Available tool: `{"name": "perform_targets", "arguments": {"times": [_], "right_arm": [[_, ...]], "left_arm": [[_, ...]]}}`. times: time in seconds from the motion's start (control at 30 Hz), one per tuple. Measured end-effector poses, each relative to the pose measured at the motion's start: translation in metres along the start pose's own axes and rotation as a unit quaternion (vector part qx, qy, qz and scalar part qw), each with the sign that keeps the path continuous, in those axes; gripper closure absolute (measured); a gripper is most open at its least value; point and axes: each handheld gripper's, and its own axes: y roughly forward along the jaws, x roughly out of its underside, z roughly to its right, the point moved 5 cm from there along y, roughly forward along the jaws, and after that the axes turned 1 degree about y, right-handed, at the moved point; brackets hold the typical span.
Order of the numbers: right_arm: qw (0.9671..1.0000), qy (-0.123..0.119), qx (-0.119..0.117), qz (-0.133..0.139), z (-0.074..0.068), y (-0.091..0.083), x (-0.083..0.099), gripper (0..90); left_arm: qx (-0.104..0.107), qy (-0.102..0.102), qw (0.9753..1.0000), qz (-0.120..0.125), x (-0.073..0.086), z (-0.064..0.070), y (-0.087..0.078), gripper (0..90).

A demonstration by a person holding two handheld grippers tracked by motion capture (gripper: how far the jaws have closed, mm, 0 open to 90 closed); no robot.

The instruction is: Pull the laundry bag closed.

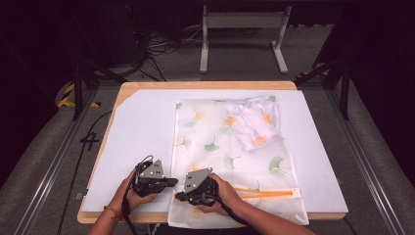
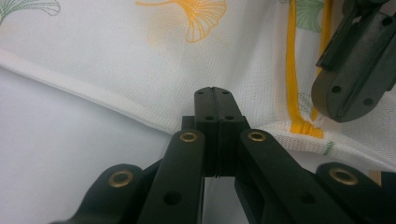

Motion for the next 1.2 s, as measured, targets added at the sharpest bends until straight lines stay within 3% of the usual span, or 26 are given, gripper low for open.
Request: {"name": "perform_targets", "arguments": {"times": [0.17, 0.3, 0.43, 0.6, 0.63, 0.73, 0.9, 1.0, 1.1, 1.2], "right_arm": [[1.0, -0.003, 0.0, -0.002, -0.001, 0.003, 0.0, 90.0], [1.0, -0.008, 0.001, -0.003, -0.001, 0.004, -0.001, 90.0], [0.9999, -0.012, 0.002, -0.005, -0.002, 0.006, -0.001, 90.0], [0.9997, -0.019, 0.009, -0.01, -0.004, 0.007, -0.001, 90.0], [0.9997, -0.021, 0.01, -0.011, -0.004, 0.007, -0.001, 90.0], [0.9995, -0.023, 0.013, -0.015, -0.005, 0.008, -0.001, 90.0], [0.9994, -0.025, 0.014, -0.019, -0.005, 0.008, 0.0, 90.0], [0.9995, -0.021, 0.013, -0.02, -0.004, 0.006, 0.001, 90.0], [0.9994, -0.018, 0.015, -0.024, -0.004, 0.005, 0.005, 90.0], [0.9997, -0.011, 0.015, -0.016, -0.002, 0.004, 0.006, 90.0]], "left_arm": [[-0.01, -0.006, 0.9999, 0.003, -0.001, 0.002, -0.001, 90.0], [0.006, -0.01, 0.9997, 0.022, -0.006, 0.01, -0.005, 90.0], [0.011, -0.006, 0.9999, 0.005, -0.006, 0.017, -0.005, 90.0], [0.014, -0.022, 0.9997, -0.001, 0.0, 0.023, -0.004, 90.0], [0.008, -0.021, 0.9997, -0.005, 0.0, 0.023, -0.004, 90.0], [-0.008, 0.009, 0.9998, -0.018, 0.0, 0.026, -0.004, 90.0], [0.001, 0.0, 0.9999, 0.012, 0.008, 0.023, -0.004, 90.0], [-0.003, 0.014, 0.9999, 0.007, 0.007, 0.023, -0.004, 90.0], [0.004, 0.004, 0.9999, 0.011, 0.008, 0.022, -0.004, 90.0], [-0.004, 0.016, 0.9999, 0.0, 0.006, 0.023, -0.004, 90.0]]}}
